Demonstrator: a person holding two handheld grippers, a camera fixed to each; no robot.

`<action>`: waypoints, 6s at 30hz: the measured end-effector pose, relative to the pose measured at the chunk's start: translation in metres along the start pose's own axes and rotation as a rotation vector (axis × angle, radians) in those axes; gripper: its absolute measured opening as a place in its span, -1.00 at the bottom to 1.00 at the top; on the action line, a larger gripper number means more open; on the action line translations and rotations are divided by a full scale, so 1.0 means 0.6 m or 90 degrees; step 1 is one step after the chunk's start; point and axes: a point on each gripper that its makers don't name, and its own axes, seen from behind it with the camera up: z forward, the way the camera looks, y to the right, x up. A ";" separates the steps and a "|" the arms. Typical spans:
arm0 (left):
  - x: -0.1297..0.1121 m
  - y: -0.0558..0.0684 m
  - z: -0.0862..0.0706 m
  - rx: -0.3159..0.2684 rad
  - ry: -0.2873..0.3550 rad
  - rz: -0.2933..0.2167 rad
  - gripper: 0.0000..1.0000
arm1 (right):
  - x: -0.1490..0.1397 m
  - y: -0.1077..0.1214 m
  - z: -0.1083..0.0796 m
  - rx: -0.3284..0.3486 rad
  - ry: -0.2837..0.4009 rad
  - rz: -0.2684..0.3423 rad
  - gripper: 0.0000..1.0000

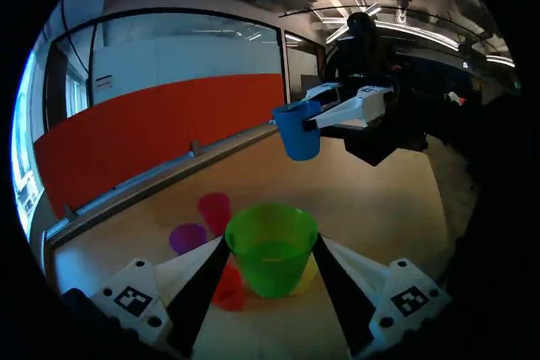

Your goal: Pour water

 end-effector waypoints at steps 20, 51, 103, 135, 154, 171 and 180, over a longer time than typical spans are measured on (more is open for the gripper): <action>-0.108 0.009 -0.007 -0.023 -0.153 0.015 0.73 | -0.082 0.000 0.023 0.024 -0.078 0.003 0.81; -0.198 0.015 0.009 -0.040 -0.241 0.010 0.73 | -0.194 -0.010 0.059 0.042 -0.161 0.005 0.82; -0.245 0.020 -0.014 -0.036 -0.235 -0.035 0.96 | -0.241 -0.026 0.088 0.046 -0.188 0.000 0.82; -0.260 0.022 -0.067 0.001 -0.233 -0.046 0.96 | -0.298 -0.025 0.108 0.045 -0.225 -0.011 0.83; -0.262 0.027 -0.067 0.000 -0.234 -0.051 0.96 | -0.311 -0.031 0.088 0.044 -0.241 0.002 0.88; -0.262 0.025 -0.092 0.018 -0.228 -0.055 0.96 | -0.322 -0.028 0.020 0.005 -0.237 0.013 1.00; -0.262 0.027 -0.116 0.036 -0.221 -0.063 0.96 | -0.325 -0.036 -0.034 -0.022 -0.228 0.019 1.00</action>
